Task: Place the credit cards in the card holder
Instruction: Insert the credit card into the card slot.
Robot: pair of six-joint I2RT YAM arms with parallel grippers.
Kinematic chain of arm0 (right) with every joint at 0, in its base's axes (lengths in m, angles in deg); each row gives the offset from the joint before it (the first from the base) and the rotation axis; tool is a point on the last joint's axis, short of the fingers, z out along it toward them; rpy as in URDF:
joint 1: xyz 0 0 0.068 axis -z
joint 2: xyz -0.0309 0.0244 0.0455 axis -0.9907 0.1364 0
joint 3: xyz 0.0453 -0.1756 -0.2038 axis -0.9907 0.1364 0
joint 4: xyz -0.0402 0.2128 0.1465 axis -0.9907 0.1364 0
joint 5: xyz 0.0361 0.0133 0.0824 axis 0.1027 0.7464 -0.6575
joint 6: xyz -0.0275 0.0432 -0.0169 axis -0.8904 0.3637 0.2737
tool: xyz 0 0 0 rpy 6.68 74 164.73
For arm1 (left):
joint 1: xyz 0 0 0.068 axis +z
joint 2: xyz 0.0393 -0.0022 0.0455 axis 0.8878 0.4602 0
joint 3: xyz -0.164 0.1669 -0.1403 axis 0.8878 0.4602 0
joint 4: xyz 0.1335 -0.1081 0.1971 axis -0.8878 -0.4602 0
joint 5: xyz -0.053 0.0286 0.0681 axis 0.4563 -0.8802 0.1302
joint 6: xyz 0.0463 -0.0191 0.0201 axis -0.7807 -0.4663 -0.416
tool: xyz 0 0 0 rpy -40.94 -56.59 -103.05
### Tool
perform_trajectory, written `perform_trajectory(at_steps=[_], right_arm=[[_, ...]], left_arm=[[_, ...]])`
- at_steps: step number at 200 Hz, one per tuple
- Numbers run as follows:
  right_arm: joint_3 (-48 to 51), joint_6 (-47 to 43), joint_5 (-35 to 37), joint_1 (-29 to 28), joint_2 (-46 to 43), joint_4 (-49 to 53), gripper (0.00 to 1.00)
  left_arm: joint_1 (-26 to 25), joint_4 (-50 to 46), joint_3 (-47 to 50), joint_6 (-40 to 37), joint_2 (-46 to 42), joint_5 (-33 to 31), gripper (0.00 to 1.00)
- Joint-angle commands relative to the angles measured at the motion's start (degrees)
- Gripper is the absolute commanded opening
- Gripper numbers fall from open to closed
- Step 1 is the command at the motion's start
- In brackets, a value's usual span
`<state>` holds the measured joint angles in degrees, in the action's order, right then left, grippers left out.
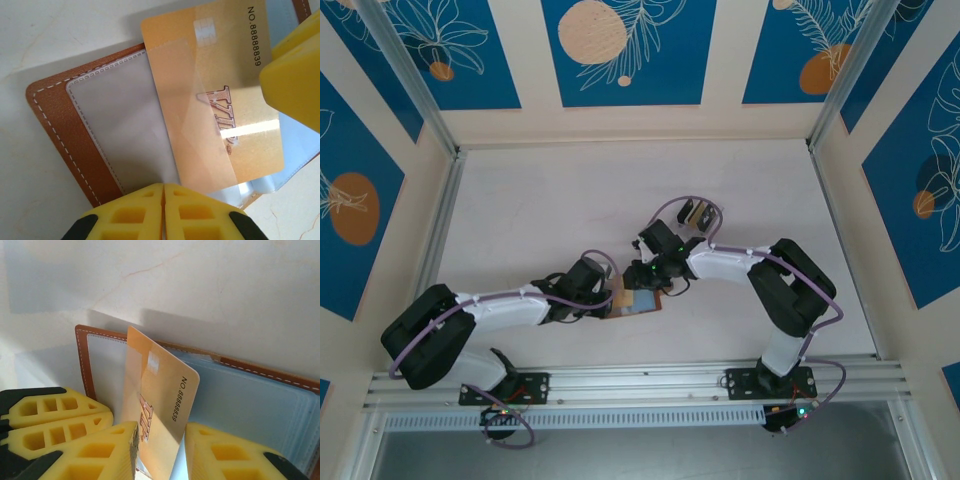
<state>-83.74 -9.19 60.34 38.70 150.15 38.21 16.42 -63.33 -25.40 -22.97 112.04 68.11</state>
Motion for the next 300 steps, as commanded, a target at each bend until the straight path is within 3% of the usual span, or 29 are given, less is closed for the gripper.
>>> perform_trajectory(at_steps=[1, 37, 96, 129, 211, 300], right_arm=[[1.1, 1.0, -3.4, 0.2, 0.4, -2.7, 0.32], [2.0, 1.6, -5.1, 0.4, 0.8, -4.6, 0.29], [2.9, 2.3, -6.2, 0.7, 1.1, -6.2, 0.16], [3.4, 2.3, -6.3, 0.9, 0.8, -6.6, 0.0], [5.7, 1.0, -9.6, 5.4, 0.1, -5.7, 0.0], [5.2, -0.9, -10.9, 4.8, 1.4, -3.4, 0.0]], left_arm=[[0.4, -1.3, 0.5, -0.4, -0.3, -0.6, 0.08], [0.3, -1.4, 0.3, -0.4, -0.3, -0.6, 0.08], [0.3, -1.5, 0.2, -0.4, -0.4, -0.6, 0.08], [0.3, -1.5, 0.4, -0.4, -0.5, -0.6, 0.08], [0.9, -2.5, 1.1, -1.2, -4.8, 1.1, 0.1], [4.4, -1.9, 2.2, -1.0, -3.9, 3.1, 0.1]])
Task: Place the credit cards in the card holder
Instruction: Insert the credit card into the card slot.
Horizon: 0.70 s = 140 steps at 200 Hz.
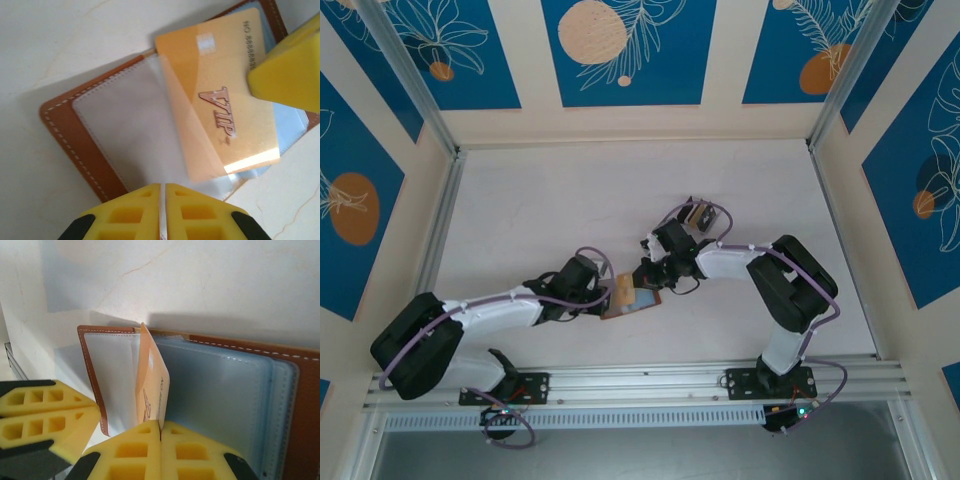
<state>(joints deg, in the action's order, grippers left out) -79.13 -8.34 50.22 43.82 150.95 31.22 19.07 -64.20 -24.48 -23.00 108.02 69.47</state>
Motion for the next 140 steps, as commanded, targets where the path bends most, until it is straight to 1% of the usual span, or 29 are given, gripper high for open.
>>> perform_trajectory(at_steps=[1, 65, 116, 140], right_arm=[[0.6, -1.8, -0.8, -0.3, 0.6, 3.7, 0.0], [0.0, -4.0, -1.8, -0.2, 0.7, 6.3, 0.0], [-2.1, -6.1, -3.2, 0.9, 2.0, 8.7, 0.0], [-2.7, -5.8, -3.7, 0.4, 3.2, 8.1, 0.0]], left_arm=[[1.8, -1.1, 1.3, -1.0, 0.2, 1.8, 0.1], [2.3, -0.5, -0.3, -2.1, 5.8, 1.8, 0.09], [2.4, -0.8, -0.1, -2.3, 5.7, 0.9, 0.09], [2.4, -0.6, 0.1, -2.5, 5.6, 1.0, 0.1]])
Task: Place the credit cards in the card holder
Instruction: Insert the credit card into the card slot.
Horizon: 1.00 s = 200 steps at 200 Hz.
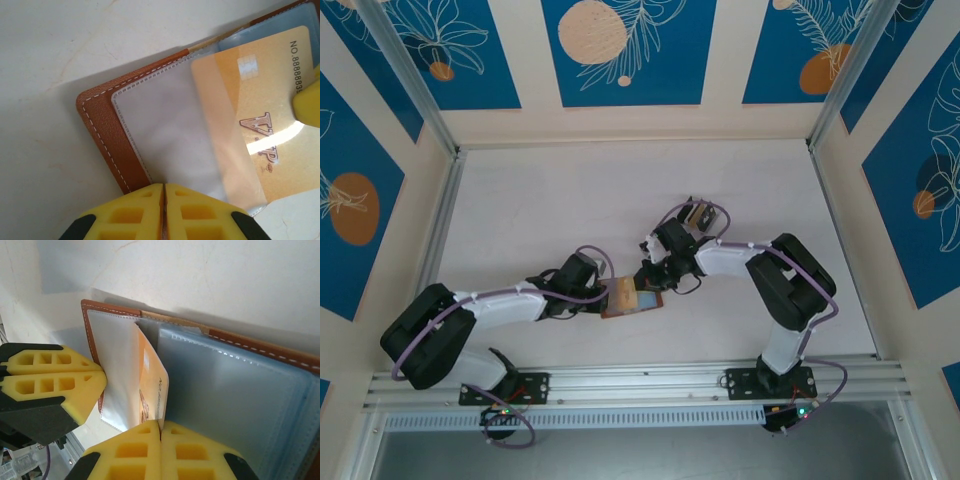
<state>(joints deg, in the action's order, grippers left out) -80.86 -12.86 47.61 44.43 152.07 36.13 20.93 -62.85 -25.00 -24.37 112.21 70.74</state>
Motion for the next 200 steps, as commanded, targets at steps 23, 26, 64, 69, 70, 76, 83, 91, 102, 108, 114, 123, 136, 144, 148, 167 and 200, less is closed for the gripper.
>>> perform_trajectory(at_steps=[23, 26, 64, 69, 70, 76, 83, 91, 102, 108, 114, 123, 136, 144, 148, 167, 200], right_arm=[[-1.5, -0.8, -1.5, -1.4, 3.5, 2.0, 0.0], [-1.6, -0.6, -1.5, -1.6, 3.7, 1.9, 0.0], [-1.8, 0.9, -0.9, -3.3, 4.2, -0.3, 0.0], [-1.9, 1.0, -0.8, -3.6, 4.3, -0.4, 0.0], [-1.9, 1.0, -0.8, -3.6, 4.3, -0.4, 0.0], [-2.1, 1.3, -0.6, -4.0, 4.4, -0.4, 0.0], [-2.3, 1.6, -0.5, -4.4, 4.4, -0.6, 0.0], [-2.4, 2.2, -0.3, -5.0, 4.5, -1.1, 0.0], [-1.9, 3.5, 0.2, -5.9, 4.4, -2.5, 0.0], [-1.3, 4.5, 0.5, -6.4, 4.2, -3.8, 0.0], [-0.6, 5.5, 0.8, -6.9, 4.2, -5.1, 0.0], [0.2, 6.8, 1.5, -7.5, 4.1, -6.9, 0.0], [1.2, 8.3, 2.8, -8.2, 4.2, -9.0, 0.0], [1.5, 8.9, 3.3, -8.4, 4.4, -10.0, 0.0], [1.7, 9.2, 3.4, -8.6, 4.5, -10.5, 0.0], [2.2, 9.9, 4.8, -9.0, 4.1, -11.0, 0.0], [2.8, 8.1, 7.1, -8.9, -1.5, -6.0, 0.18]], left_arm=[[0.5, -1.6, 0.8, -1.0, 1.7, 0.0, 0.09], [0.5, -1.5, 0.8, -1.0, 1.7, 0.0, 0.09], [0.6, -1.0, 1.0, -1.0, 1.8, 0.4, 0.09], [0.5, -0.9, 1.1, -1.0, 1.7, 0.5, 0.09], [0.5, -0.9, 1.1, -1.0, 1.8, 0.5, 0.09], [0.5, -0.9, 1.1, -0.9, 1.8, 0.6, 0.09], [0.5, -0.8, 1.2, -0.9, 1.8, 0.7, 0.09], [0.5, -0.6, 1.2, -0.9, 1.8, 0.8, 0.09], [0.6, -0.5, 1.2, -0.8, 1.7, 1.0, 0.09], [0.5, -0.4, 1.3, -0.7, 1.6, 1.1, 0.09], [0.5, -0.2, 1.3, -0.5, 1.5, 1.3, 0.09], [0.6, -0.1, 1.3, -0.5, 1.4, 1.3, 0.09], [0.5, 0.1, 1.3, -0.5, 1.4, 1.6, 0.09], [0.5, 0.2, 1.3, -0.5, 1.5, 1.8, 0.09], [0.6, 0.2, 1.2, -0.5, 1.6, 1.9, 0.09], [0.6, 0.3, 1.1, -0.2, 1.7, 2.0, 0.09], [0.6, -0.6, 1.2, 0.4, 1.6, 1.4, 0.09]])
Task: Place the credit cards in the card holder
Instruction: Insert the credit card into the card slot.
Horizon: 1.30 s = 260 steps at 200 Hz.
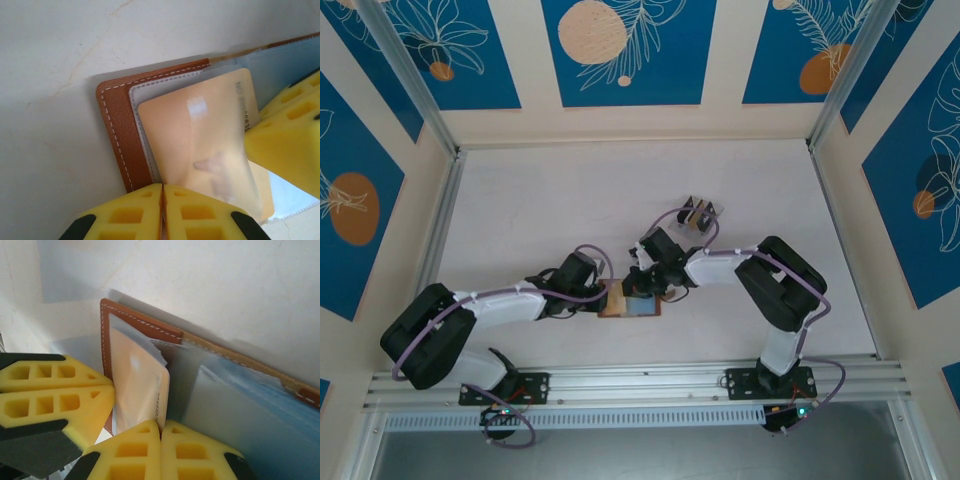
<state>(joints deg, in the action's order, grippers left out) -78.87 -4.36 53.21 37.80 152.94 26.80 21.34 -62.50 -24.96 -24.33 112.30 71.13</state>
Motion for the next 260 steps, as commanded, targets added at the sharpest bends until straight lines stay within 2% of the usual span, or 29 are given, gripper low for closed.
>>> perform_trajectory(at_steps=[1, 30, 56, 77, 86, 102, 117, 144, 209, 260], right_arm=[[0.7, -0.5, 1.5, -2.3, -2.4, 3.6, 0.18], [-1.7, -3.4, 2.4, -1.8, -4.5, 10.5, 0.32], [-3.2, -6.0, 3.6, -1.3, -6.1, 15.0, 0.37], [-4.7, -7.2, 7.4, -1.4, -8.1, 19.5, 0.37], [-5.0, -7.4, 8.5, -1.6, -8.8, 20.7, 0.34], [-6.1, -7.6, 11.9, -2.2, -9.0, 23.3, 0.13], [-7.2, -8.1, 13.2, -3.0, -8.1, 24.5, 0.05], [-9.6, -8.3, 15.2, -4.4, -4.9, 26.0, 0.01], [-12.0, -6.9, 19.4, -7.3, 0.7, 27.8, 0.0], [-12.4, -5.6, 16.9, -9.3, 3.5, 24.6, 0.02]], left_arm=[[0.2, -1.0, 1.1, 0.4, 1.5, 0.9, 0.09], [0.1, -1.9, 1.2, 1.3, 0.9, 0.4, 0.09], [0.1, -3.3, 1.1, 1.7, 0.2, -0.3, 0.09], [0.2, -4.0, 0.4, 1.8, -0.1, 0.2, 0.09], [0.2, -4.3, 0.1, 1.7, -0.1, 0.4, 0.09], [0.1, -5.0, -0.4, 1.8, 0.2, 0.6, 0.09], [0.1, -4.6, -0.4, 1.9, 0.2, 1.3, 0.09], [0.1, -4.6, -0.7, 1.9, 0.7, 1.5, 0.09], [0.2, -3.4, 0.9, 1.6, 0.5, 1.8, 0.09], [0.1, -0.6, 3.6, 1.8, 0.0, 2.4, 0.08]])
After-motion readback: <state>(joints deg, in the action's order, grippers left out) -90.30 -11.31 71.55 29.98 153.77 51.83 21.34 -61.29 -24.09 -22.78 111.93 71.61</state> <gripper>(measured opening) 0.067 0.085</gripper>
